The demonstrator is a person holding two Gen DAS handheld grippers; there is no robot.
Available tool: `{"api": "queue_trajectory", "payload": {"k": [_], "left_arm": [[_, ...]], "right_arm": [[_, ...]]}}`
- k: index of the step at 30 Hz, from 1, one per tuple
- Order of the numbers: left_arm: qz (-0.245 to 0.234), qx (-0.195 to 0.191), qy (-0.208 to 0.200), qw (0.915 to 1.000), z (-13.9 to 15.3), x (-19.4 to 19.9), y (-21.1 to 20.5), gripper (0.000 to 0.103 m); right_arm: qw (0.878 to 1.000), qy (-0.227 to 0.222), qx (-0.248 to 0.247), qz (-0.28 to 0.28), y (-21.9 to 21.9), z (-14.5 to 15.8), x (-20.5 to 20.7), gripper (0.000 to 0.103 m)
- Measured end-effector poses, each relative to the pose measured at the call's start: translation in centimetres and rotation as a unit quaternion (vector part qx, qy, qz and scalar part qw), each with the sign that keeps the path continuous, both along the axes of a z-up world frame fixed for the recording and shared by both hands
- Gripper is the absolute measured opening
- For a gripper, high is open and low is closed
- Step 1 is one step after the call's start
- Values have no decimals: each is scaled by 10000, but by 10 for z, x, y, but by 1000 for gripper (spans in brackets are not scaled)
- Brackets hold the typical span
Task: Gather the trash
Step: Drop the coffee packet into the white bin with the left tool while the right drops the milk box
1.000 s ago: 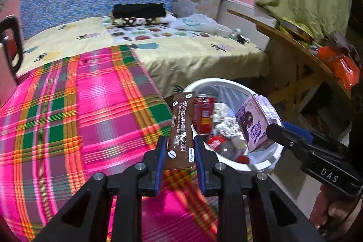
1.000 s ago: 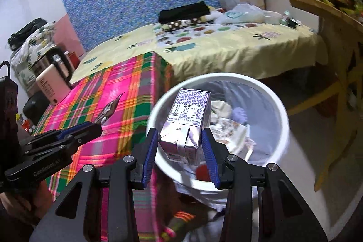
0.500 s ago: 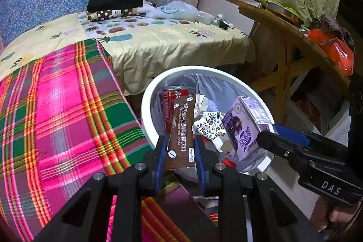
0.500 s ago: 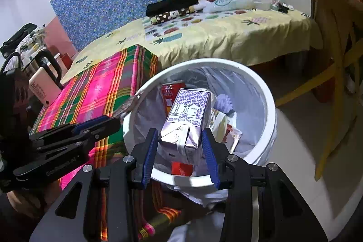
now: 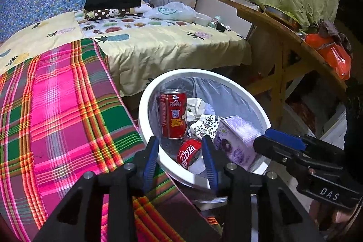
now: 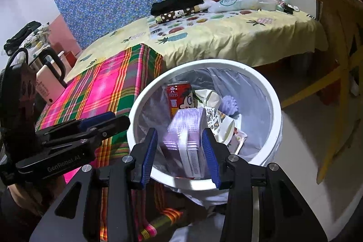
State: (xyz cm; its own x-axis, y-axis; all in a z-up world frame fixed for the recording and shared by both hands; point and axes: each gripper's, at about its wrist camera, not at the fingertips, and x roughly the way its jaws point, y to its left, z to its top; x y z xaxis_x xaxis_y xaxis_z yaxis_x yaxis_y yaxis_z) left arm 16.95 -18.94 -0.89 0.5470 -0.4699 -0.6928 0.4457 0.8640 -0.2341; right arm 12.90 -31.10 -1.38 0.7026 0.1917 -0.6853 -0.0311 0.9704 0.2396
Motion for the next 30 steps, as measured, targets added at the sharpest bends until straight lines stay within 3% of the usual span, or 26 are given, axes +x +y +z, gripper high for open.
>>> {"api": "queue_trajectory", "payload": {"k": [30], "left_arm": [[841, 317, -612, 9941, 33, -85, 63, 43]], "right_arm": [[9970, -429, -588, 255, 43, 30, -55, 42]]}}
